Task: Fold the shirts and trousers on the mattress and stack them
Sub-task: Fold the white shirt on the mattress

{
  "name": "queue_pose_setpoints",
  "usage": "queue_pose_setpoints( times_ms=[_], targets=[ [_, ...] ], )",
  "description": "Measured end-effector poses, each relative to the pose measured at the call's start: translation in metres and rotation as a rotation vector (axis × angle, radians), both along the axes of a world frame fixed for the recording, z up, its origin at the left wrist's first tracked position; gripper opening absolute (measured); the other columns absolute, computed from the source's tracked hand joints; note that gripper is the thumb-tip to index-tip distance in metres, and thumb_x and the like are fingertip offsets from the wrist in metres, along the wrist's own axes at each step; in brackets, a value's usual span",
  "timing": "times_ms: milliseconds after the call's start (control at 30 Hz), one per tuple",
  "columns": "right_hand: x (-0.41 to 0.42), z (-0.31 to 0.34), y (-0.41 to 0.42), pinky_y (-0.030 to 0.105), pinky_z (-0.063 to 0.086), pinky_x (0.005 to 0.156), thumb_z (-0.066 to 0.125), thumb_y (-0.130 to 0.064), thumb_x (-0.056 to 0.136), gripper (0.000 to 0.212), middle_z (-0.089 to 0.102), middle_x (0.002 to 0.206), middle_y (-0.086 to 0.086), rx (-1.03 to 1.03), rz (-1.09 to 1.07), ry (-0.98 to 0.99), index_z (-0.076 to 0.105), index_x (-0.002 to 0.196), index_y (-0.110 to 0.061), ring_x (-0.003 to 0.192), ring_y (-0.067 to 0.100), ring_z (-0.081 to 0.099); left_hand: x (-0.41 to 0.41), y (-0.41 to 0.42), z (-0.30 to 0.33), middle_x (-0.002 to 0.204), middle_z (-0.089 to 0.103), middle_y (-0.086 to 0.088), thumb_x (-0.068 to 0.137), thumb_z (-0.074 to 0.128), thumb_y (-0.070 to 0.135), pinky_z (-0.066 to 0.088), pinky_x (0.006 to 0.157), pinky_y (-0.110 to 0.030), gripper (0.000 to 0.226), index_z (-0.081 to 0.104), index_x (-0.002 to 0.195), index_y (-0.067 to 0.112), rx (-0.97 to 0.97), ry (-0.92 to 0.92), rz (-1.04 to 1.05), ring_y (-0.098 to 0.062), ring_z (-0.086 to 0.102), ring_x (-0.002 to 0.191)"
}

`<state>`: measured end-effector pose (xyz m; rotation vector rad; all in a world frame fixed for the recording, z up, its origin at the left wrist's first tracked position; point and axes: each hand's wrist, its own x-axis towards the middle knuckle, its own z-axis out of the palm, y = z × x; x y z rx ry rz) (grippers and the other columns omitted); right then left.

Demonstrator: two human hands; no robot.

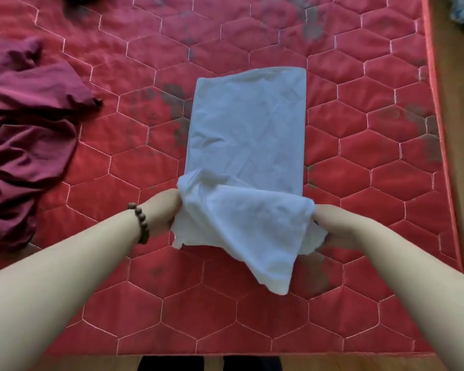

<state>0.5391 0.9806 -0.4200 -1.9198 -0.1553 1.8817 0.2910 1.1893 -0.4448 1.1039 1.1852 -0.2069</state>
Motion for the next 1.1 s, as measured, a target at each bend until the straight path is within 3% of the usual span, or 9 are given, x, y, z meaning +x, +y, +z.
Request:
queue_pose_setpoints(
  times_ms=[233, 333, 467, 533, 633, 767, 867, 1000, 1100],
  targets=[
    [-0.018, -0.05, -0.012, 0.039, 0.057, 0.077, 0.063, -0.071, 0.073, 0.069, 0.074, 0.104, 0.003, -0.071, -0.389, -0.001, 0.068, 0.111, -0.013, 0.094, 0.021, 0.071, 0.006, -0.017, -0.022, 0.09, 0.071, -0.012, 0.084, 0.055, 0.058, 0.052, 0.083, -0.041, 0.053, 0.064, 0.097, 0.007, -0.043, 0.283, 0.115, -0.032, 0.068, 0.085],
    [-0.025, -0.048, -0.025, 0.028, 0.055, 0.065, 0.064, -0.072, 0.072, 0.062, 0.074, 0.099, 0.004, 0.084, -0.175, -0.167, 0.069, 0.105, -0.019, 0.082, 0.013, 0.071, -0.004, -0.018, -0.02, 0.097, 0.067, -0.02, 0.088, 0.058, 0.041, 0.051, 0.079, -0.046, 0.039, 0.06, 0.098, 0.004, -0.013, 0.135, 0.005, -0.034, 0.066, 0.087],
    [-0.018, -0.042, -0.036, 0.019, 0.047, 0.067, 0.061, -0.023, 0.08, 0.062, 0.064, 0.098, -0.01, 0.304, 0.064, -0.578, 0.04, 0.129, -0.055, 0.072, 0.0, 0.062, -0.008, -0.007, -0.017, 0.102, 0.067, 0.001, 0.081, 0.068, 0.023, 0.053, 0.082, -0.033, 0.059, 0.041, 0.133, 0.033, 0.303, 0.02, -0.124, -0.017, 0.067, 0.094],
    [-0.014, -0.039, -0.031, 0.029, 0.048, 0.085, 0.064, -0.01, 0.082, 0.092, 0.05, 0.124, -0.007, 0.385, 0.366, -0.792, 0.016, 0.141, -0.06, 0.096, 0.006, 0.059, 0.002, 0.0, -0.013, 0.107, 0.06, 0.006, 0.079, 0.072, 0.016, 0.048, 0.08, -0.021, 0.081, 0.028, 0.141, 0.044, 0.427, -0.07, -0.215, -0.01, 0.062, 0.097],
    [-0.007, -0.043, -0.021, 0.047, 0.034, 0.108, 0.076, -0.01, 0.078, 0.069, 0.037, 0.149, 0.011, 0.541, 0.673, -1.078, 0.051, 0.137, -0.035, 0.132, 0.029, 0.039, 0.021, 0.01, -0.014, 0.118, 0.058, 0.003, 0.08, 0.067, 0.008, 0.047, 0.085, -0.024, 0.056, 0.052, 0.126, 0.035, 0.549, -0.094, -0.378, -0.014, 0.057, 0.105],
    [0.004, -0.033, 0.003, 0.025, 0.039, 0.09, 0.064, -0.014, 0.09, 0.013, 0.066, 0.101, -0.009, 0.5, 0.269, -0.756, 0.075, 0.087, -0.019, 0.103, 0.006, 0.052, 0.038, 0.024, -0.016, 0.07, 0.059, 0.003, 0.081, 0.061, 0.01, 0.04, 0.057, -0.016, 0.006, 0.063, 0.076, 0.013, 0.544, -0.088, -0.297, -0.005, 0.052, 0.064],
    [0.01, -0.03, 0.029, 0.032, 0.036, 0.062, 0.052, -0.022, 0.094, 0.027, 0.053, 0.07, 0.002, 0.264, -0.002, -0.736, 0.057, 0.07, -0.01, 0.07, 0.017, 0.048, 0.046, 0.031, -0.02, 0.079, 0.064, -0.005, 0.084, 0.065, 0.033, 0.048, 0.065, -0.033, 0.033, 0.063, 0.088, 0.0, 0.437, -0.057, -0.118, -0.018, 0.059, 0.07],
    [0.014, -0.034, 0.044, 0.047, 0.051, 0.084, 0.035, -0.041, 0.1, 0.052, 0.068, 0.09, 0.018, 0.076, -0.35, -0.637, 0.065, 0.088, 0.0, 0.088, 0.038, 0.062, 0.053, 0.031, -0.028, 0.081, 0.063, -0.009, 0.09, 0.06, 0.033, 0.049, 0.066, -0.038, 0.026, 0.062, 0.088, 0.007, 0.393, 0.044, -0.015, -0.031, 0.059, 0.076],
    [0.011, -0.036, 0.04, 0.036, 0.05, 0.071, 0.05, -0.055, 0.091, 0.052, 0.063, 0.079, 0.006, 0.053, -0.164, -0.679, 0.062, 0.083, -0.006, 0.077, 0.027, 0.059, 0.05, 0.031, -0.028, 0.075, 0.057, -0.005, 0.084, 0.06, 0.038, 0.043, 0.061, -0.033, 0.031, 0.061, 0.084, 0.007, 0.373, 0.095, -0.021, -0.025, 0.053, 0.072]
  ],
)
